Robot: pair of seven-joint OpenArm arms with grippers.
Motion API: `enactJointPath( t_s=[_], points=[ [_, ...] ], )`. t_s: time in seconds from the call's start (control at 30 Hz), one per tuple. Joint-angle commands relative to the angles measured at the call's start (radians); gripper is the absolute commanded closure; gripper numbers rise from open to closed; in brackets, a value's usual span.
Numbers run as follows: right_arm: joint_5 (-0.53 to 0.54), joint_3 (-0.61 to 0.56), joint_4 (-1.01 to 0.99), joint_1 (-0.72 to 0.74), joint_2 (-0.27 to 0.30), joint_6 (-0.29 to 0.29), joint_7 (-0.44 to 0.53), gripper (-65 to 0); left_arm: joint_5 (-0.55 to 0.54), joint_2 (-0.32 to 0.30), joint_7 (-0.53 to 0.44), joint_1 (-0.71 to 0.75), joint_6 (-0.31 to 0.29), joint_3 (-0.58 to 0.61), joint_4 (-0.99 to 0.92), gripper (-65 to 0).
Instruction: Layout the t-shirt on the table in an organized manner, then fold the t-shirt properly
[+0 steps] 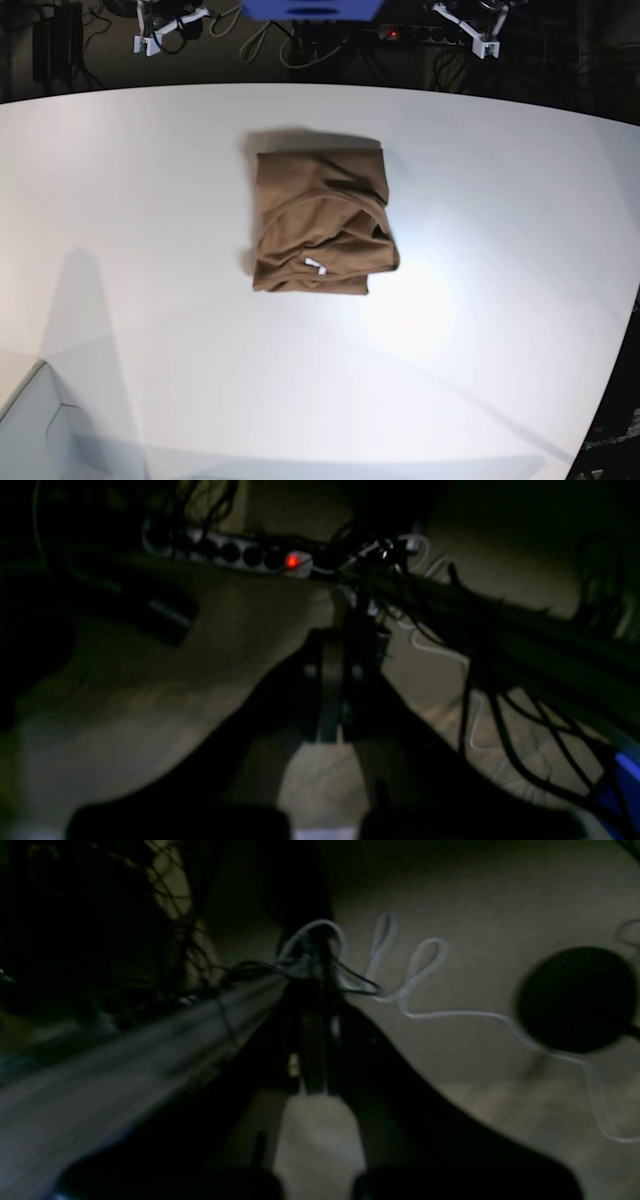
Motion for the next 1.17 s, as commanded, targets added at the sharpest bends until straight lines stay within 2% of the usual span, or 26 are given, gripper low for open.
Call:
enactJointPath(
  t_s=[0.0, 0.1, 0.17, 0.23, 0.27, 0.3, 0.43, 0.5, 0.53, 0.7, 0.8, 0.87, 1.13],
  points=[
    [0.004, 0.003, -0.036, -0.006, 0.024, -0.038, 0.042, 0.0, 0.004, -0.010, -0.056, -0.012, 0.002, 0.021, -0.058, 0.0],
    [0.003, -0.002, -0.183, 0.026, 0.050, -0.147, 0.190, 0.0, 0.007, -0.015, -0.202, -0.093, 0.017, 0.043, -0.254, 0.0],
    [0.003, -0.045, -0.301, 0.062, 0.076, -0.199, 0.270, 0.0, 0.013, -0.012, -0.219, -0.145, 0.078, 0.050, -0.334, 0.0],
    [0.001, -0.132, -0.440, 0.109, 0.099, -0.293, 0.341, 0.0, 0.016, -0.004, -0.213, -0.176, 0.157, 0.054, -0.357, 0.0],
    [0.001, -0.180, -0.496, 0.129, 0.108, -0.351, 0.367, 0.0, 0.016, -0.004, -0.209, -0.182, 0.190, 0.064, -0.358, 0.0],
    [0.001, -0.241, -0.545, 0.146, 0.114, -0.434, 0.393, 0.0, 0.016, 0.002, -0.205, -0.185, 0.227, 0.087, -0.358, 0.0],
    [0.001, -0.454, -0.570, 0.154, 0.110, -0.804, 0.421, 0.0, 0.015, 0.030, -0.200, -0.214, 0.393, 0.215, -0.366, 0.0],
    [0.001, -0.540, -0.572, 0.152, 0.108, -0.917, 0.421, 0.0, 0.013, 0.033, -0.200, -0.220, 0.434, 0.278, -0.367, 0.0],
    [0.001, -0.569, -0.572, 0.152, 0.108, -0.942, 0.421, 0.0, 0.009, 0.039, -0.200, -0.222, 0.442, 0.308, -0.367, 0.0],
    [0.004, -0.589, -0.578, 0.151, 0.108, -0.925, 0.419, 0.0, 0.012, 0.065, -0.200, -0.222, 0.430, 0.371, -0.364, 0.0],
    [0.004, -0.591, -0.579, 0.151, 0.093, -0.864, 0.419, 0.0, 0.005, 0.080, -0.183, -0.220, 0.342, 0.382, -0.367, 0.0],
    [0.004, -0.591, -0.579, 0.151, 0.082, -0.822, 0.419, 0.0, 0.004, 0.085, -0.156, -0.220, 0.316, 0.376, -0.360, 0.0],
    [0.004, -0.594, -0.579, 0.154, 0.062, -0.808, 0.378, 0.0, 0.004, 0.083, -0.147, -0.222, 0.308, 0.374, -0.367, 0.0]
  ],
)
